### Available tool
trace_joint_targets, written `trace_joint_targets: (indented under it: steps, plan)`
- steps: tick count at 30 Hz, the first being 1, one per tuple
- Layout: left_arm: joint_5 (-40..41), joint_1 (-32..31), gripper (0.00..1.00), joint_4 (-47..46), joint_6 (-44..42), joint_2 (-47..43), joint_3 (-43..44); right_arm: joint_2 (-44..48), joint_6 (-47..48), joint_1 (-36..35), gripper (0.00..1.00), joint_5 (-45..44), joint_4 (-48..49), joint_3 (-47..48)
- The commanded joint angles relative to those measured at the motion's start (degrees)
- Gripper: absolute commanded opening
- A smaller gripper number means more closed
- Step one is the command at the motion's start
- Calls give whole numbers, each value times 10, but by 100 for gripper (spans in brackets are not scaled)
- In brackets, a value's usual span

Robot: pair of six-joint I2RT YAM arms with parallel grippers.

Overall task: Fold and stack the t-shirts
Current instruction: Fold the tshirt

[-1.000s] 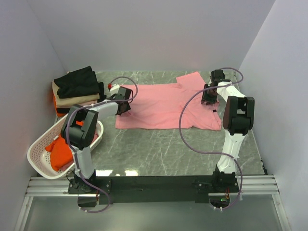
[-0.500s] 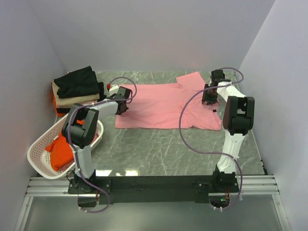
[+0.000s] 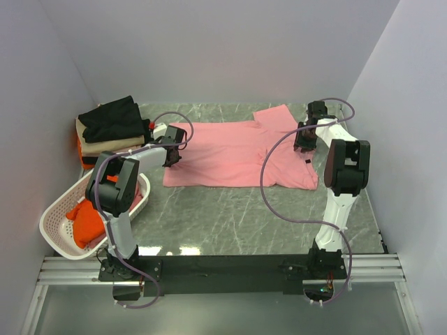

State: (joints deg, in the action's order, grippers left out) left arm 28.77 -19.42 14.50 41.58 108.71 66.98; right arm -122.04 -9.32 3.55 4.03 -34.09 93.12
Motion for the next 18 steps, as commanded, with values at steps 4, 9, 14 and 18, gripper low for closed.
trace_joint_targets:
  steps: [4, 9, 14, 18]
  plan:
    - [8, 3, 25, 4, -13, -22, 4, 7, 4, 1, 41, 18, 10, 5]
    - [5, 3, 25, 3, -15, -21, 6, 1, 6, 1, 40, 26, 4, 6]
    - [6, 3, 25, 2, -18, -24, 7, -7, 8, -3, 35, 26, -4, 12]
    - [6, 3, 25, 4, -19, -24, 10, -21, 11, -5, 33, 26, -13, 16]
